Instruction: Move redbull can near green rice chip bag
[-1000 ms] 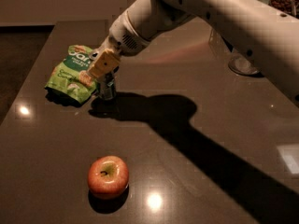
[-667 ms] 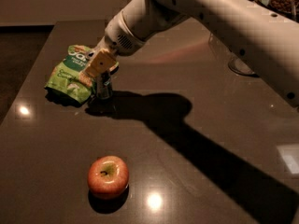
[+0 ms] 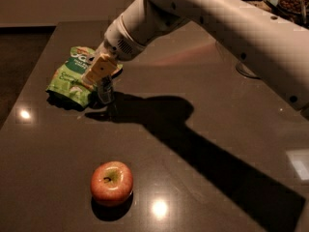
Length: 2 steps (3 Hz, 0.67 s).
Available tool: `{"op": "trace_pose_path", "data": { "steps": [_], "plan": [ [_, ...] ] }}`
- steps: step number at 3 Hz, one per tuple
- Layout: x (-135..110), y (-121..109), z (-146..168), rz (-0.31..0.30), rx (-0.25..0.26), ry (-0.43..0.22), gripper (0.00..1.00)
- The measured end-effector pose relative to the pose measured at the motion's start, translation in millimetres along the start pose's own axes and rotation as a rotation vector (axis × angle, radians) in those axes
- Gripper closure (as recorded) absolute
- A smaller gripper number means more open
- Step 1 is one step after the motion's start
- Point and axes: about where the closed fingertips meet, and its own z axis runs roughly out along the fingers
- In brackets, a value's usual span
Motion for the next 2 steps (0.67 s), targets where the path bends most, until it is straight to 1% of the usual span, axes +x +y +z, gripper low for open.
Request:
{"op": "trace_pose_path", "data": {
  "steps": [1,2],
  "plan": [
    [-0.5,0.8,1.1,-0.001,-0.002,0.000,0.00],
    [-0.5,0.9,1.2,-0.001,-0.002,0.000,0.00]
  ]
}}
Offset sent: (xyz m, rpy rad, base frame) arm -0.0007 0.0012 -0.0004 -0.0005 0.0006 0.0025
